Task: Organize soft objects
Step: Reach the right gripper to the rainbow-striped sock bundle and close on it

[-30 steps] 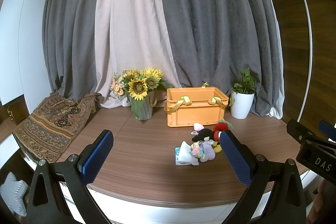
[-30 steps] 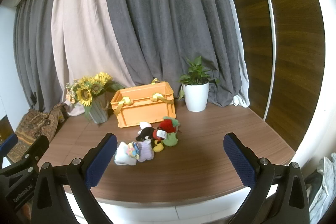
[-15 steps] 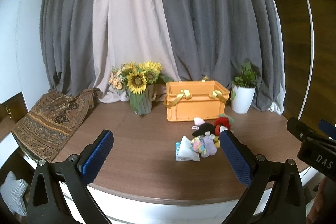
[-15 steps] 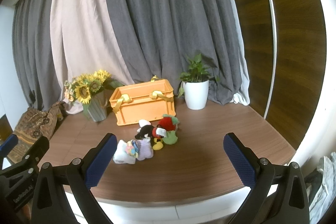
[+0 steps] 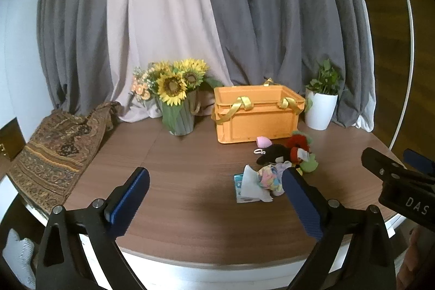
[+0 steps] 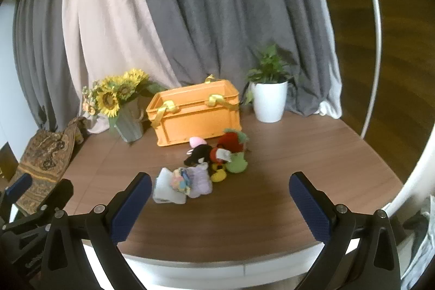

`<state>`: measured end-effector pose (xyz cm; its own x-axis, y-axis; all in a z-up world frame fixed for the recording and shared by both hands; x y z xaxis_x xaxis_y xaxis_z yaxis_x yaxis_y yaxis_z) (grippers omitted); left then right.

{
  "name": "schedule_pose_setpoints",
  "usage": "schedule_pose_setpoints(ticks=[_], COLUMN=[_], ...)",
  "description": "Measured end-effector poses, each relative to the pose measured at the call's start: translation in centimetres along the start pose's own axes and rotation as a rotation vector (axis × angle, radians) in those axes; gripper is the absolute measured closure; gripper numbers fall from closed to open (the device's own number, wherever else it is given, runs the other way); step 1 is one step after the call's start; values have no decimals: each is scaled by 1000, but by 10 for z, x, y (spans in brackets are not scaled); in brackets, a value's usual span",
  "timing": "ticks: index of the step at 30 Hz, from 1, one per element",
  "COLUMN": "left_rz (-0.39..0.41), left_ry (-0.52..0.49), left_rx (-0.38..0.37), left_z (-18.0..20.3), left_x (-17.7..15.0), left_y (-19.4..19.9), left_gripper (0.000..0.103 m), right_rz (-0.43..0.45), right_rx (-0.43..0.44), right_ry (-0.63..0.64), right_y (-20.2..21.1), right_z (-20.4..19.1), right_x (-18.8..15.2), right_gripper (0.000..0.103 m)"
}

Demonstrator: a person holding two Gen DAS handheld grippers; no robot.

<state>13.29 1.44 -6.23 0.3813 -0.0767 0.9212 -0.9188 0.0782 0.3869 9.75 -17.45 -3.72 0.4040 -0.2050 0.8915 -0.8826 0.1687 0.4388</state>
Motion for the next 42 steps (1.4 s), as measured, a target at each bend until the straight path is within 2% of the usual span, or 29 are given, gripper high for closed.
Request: schedule_pose_setpoints(ticks=[9,17,25,31,33,38,42], left_rz=[-62,-125,-179,-251,-272,-320,-346], left_ry=[-38,-71,-107,-105,-105,-118,-106], left_rx=[-114,-270,-390,-479,-508,-545,-578], left_z=[-22,-30,-15,2,7,18,23], left_x=[-4,-15,-30,-47,-54,-68,-73], left_y=[-62,-117,-163,-194,-203,-216,-222], left_gripper=[12,27,41,56,59,72,76], right_rz=[-88,-168,-210,-214,-227,-263,-291], right_rx=[19,1,-27,1,25,53,75], right_ry=[9,-15,-3,-6,-25,-47,-44], right_y=[-65,-114,-152,-178,-187,-208,-220], right_z=[-38,-64,-73,-70,-69,-70,-72], right_x=[-13,-32,-48,-53,-56,-67,-73], right_gripper=[13,23,33,37,42,48,51])
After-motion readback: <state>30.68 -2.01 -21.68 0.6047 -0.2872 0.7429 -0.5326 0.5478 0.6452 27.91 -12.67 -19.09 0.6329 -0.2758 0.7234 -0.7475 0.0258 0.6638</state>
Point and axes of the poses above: each gripper's, at about its wrist camera, not at the fingertips, and y roughly against the way its jaws point, z to its right, x to its top, the point moved 6 cm from there along -y, roughly the way its jaws point, and after that the axes turned 5 degrees about z, right-handed, at the moved point
